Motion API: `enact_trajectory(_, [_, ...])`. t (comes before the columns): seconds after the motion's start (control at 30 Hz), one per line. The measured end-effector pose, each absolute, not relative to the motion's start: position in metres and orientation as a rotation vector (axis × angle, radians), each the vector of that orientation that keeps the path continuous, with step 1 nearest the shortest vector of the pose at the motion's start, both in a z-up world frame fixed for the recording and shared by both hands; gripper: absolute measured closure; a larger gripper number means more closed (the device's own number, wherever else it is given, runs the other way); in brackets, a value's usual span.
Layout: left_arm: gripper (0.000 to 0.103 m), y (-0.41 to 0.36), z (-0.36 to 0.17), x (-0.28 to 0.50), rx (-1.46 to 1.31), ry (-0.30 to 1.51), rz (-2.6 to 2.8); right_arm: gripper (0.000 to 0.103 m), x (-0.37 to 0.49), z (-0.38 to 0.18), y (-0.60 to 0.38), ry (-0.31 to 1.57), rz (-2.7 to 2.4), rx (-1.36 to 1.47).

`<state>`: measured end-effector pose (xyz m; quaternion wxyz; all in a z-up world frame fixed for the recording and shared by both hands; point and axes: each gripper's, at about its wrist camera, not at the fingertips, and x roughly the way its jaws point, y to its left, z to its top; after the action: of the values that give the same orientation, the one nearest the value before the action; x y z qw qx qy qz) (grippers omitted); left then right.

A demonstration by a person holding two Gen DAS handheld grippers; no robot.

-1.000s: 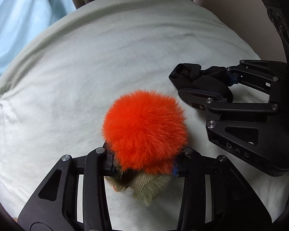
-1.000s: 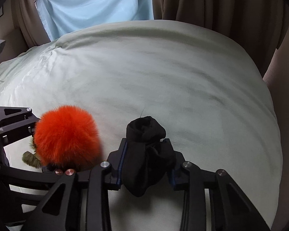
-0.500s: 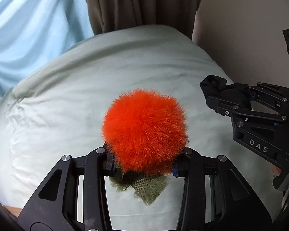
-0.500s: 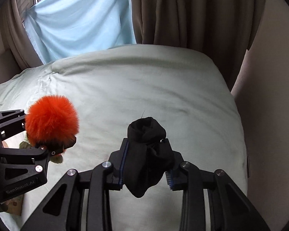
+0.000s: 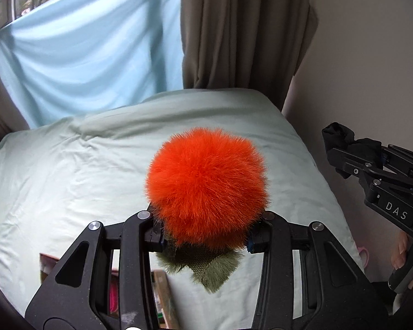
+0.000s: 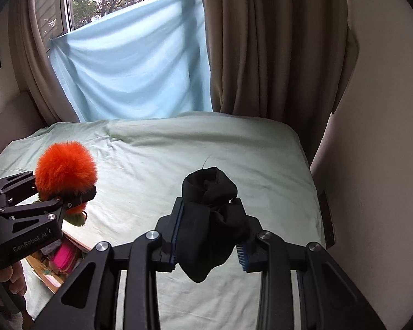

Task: Organize soft objects
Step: 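Carry pom-pom and sock over the box and release both inside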

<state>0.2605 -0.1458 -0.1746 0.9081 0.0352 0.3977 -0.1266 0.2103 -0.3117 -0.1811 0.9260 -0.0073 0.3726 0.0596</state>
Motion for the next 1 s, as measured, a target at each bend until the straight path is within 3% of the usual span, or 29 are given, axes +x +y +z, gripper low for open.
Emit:
enact_trajectory(0.2, [0.068, -0.063, -0.145, 0.221, 0.031, 0.838, -0.233, 0.073, 0.173, -0.134, -0.246, 0.763, 0.139, 0.027])
enact_trajectory(0.4, [0.068, 0.021, -0.149, 0.188, 0.025, 0.880, -0.199, 0.073, 0.143, -0.123, -0.161, 0.784, 0.152, 0.053])
enact_trajectory(0.67, [0.068, 0.112, -0.165, 0.174, 0.038, 0.918, -0.185, 0.073, 0.131, -0.155, -0.056, 0.852, 0.167, 0.072])
enact_trajectory(1.0, [0.068, 0.173, -0.219, 0.174, 0.052, 1.025, -0.225, 0.073, 0.146, -0.216, 0.013, 0.986, 0.140, 0.091])
